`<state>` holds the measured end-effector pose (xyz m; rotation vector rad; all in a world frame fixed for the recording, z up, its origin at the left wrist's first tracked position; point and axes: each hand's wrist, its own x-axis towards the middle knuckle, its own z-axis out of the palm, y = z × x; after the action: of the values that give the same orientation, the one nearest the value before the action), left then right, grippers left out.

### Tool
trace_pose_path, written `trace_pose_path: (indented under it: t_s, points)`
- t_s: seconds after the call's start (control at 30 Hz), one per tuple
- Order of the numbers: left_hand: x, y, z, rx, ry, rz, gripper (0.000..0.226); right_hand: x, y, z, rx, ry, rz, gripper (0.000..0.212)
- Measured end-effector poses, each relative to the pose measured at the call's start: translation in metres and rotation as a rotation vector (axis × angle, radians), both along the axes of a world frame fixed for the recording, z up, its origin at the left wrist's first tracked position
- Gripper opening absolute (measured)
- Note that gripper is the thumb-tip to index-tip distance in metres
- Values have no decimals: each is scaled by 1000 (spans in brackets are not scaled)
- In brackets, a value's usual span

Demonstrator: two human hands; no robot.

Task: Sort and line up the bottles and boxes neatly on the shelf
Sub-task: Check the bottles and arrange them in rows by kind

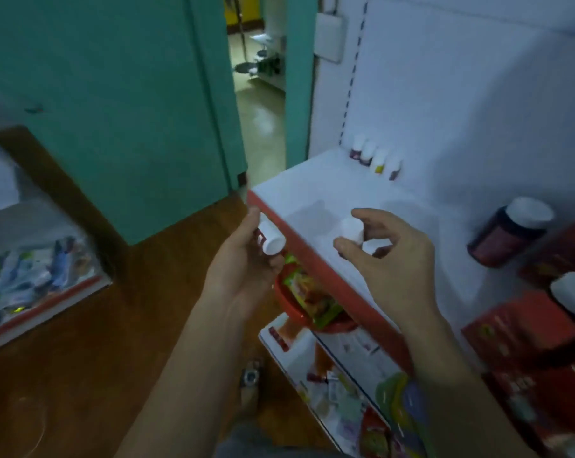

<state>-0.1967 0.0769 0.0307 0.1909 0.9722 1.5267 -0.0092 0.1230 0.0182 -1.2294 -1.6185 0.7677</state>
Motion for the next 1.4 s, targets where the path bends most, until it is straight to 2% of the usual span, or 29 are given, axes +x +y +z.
trace_pose_path:
  t_s: [0.07,0.17,0.33,0.43,0.6,0.73,0.8,0.87,0.93,1.03,1.07,1.2,1.27,1.4]
  points:
    - [2,62,-7,8,98,-175,42,3,34,-10,34,-1,-124,35]
    - [4,146,-11,18,259,-376,26,5,80,-20,78,-135,-320,36]
    - [13,246,-8,162,461,-633,16,18,157,-36,30,-110,-644,37]
    - [15,282,-15,151,472,-717,9,21,193,-53,-25,-139,-753,37]
    - [7,308,-32,159,556,-812,12,8,215,-67,-3,-74,-820,30]
    - [14,315,-35,177,653,-825,22,-7,200,-62,-93,11,-784,48]
    - [23,315,-35,226,732,-835,27,-17,182,-56,-101,-39,-697,60]
    - [34,308,-32,275,760,-900,31,-26,167,-54,-39,-191,-576,64]
    - [44,301,-30,323,706,-962,31,-30,162,-56,32,-272,-610,53]
    - [47,302,-29,363,707,-995,30,-22,170,-59,111,-264,-773,35]
    - [42,306,-31,385,801,-982,30,-16,174,-61,109,-236,-831,33]
    - [13,335,-60,548,1529,-858,24,6,197,-74,-9,-144,-1022,26]
    - [3,342,-72,582,1649,-921,25,7,205,-79,-31,-213,-1032,23]
    - [4,337,-76,598,1718,-942,30,5,208,-77,-89,-232,-988,25]
